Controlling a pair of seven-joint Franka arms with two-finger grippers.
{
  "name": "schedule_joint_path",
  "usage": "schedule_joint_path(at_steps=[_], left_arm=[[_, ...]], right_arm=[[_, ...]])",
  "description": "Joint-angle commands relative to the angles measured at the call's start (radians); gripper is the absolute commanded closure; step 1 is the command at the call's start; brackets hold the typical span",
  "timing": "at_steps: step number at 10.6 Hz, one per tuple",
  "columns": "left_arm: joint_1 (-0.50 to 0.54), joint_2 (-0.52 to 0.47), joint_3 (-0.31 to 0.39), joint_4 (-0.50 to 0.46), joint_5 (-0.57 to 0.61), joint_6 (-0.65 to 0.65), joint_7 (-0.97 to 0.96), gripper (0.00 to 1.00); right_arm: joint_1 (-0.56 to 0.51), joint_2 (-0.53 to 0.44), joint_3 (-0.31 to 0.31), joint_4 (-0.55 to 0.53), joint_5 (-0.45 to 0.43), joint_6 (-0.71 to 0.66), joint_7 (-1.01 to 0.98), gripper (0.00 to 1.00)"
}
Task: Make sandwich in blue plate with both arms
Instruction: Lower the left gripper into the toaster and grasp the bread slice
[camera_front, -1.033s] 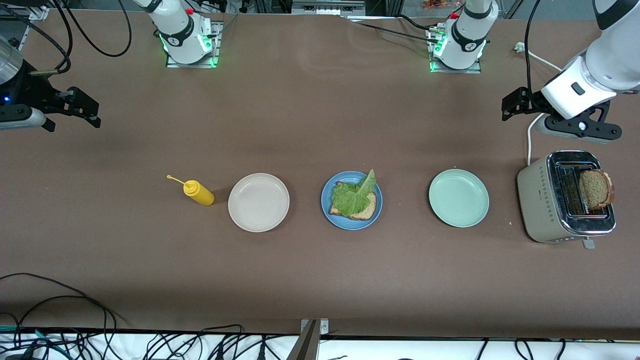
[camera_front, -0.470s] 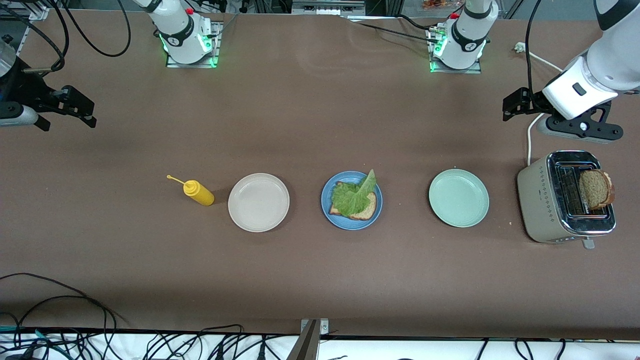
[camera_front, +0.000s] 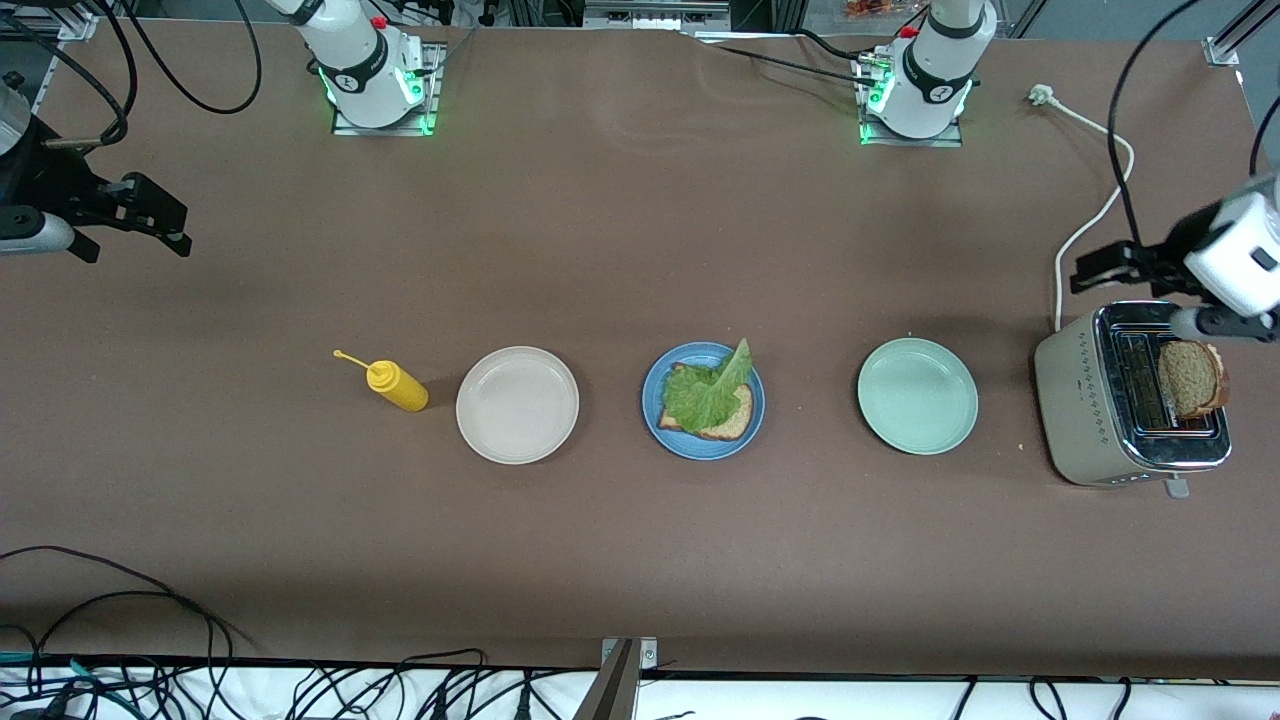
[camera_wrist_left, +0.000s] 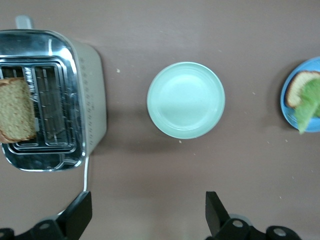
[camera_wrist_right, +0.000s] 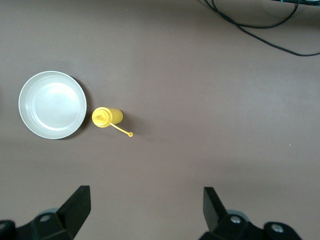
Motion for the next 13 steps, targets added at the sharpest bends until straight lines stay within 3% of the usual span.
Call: schedule_joint_path(at_steps=[1,6,10,13], left_arm=[[0.084,0.122,-0.005,0.121,-0.01,0.002,0.136,0.0],[0.201,0.212,-0.003,0.152,-0.01,0.089,0.357,0.0],[0.281,0.262,-0.003,0.152,-0.008,0.123,0.373,0.0],[0.33,0.325,0.004,0.152,0.027,0.238,0.508,0.0]], right_arm=[[-0.005,0.01,0.002,0.023,-0.011,-0.013,0.012,0.0],[-0.005,0.012,0.002,0.027,-0.014,-0.015,0.012,0.0],[-0.005,0.012,0.002,0.027,-0.014,-0.015,0.012,0.0],[-0.005,0.012,0.004,0.027,-0.014,-0.015,0.012,0.0]])
